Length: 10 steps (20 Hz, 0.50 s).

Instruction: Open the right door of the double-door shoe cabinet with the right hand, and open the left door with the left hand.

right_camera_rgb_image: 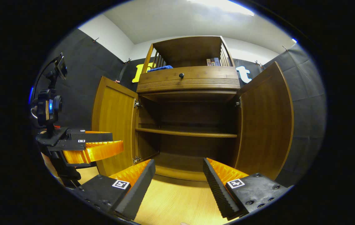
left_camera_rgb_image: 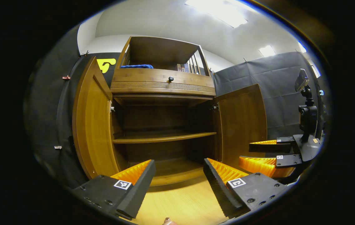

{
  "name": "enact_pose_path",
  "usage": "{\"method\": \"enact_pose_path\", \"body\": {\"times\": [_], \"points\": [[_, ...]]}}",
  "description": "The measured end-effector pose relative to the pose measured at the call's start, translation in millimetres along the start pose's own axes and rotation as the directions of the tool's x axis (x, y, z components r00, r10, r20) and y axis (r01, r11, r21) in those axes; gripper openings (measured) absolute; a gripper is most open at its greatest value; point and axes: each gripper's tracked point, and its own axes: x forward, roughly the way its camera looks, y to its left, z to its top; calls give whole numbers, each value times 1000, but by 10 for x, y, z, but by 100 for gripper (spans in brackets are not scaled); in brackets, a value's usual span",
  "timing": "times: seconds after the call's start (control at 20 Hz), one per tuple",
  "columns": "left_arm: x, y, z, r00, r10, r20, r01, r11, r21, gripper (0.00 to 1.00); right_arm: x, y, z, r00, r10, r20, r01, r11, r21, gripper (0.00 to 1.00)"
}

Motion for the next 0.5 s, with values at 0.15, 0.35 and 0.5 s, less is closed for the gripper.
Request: {"method": "enact_pose_path", "body": {"times": [0.15,0.35,0.5], "points": [[51,-12,8,1000,-4,-2,4,1000,-5,92,-10,-33,42,1000,-9,14,9,1000,8,99],[98,-27,5,1000,-8,-3,8,1000,-6,100,-3,-54,74,1000,-17,24,17,1000,2,99],[100,-16,2,1000,-8,-3,8,1000,-8,92,-3,-53,84,1000,-18,25,18,1000,-9,97]]}}
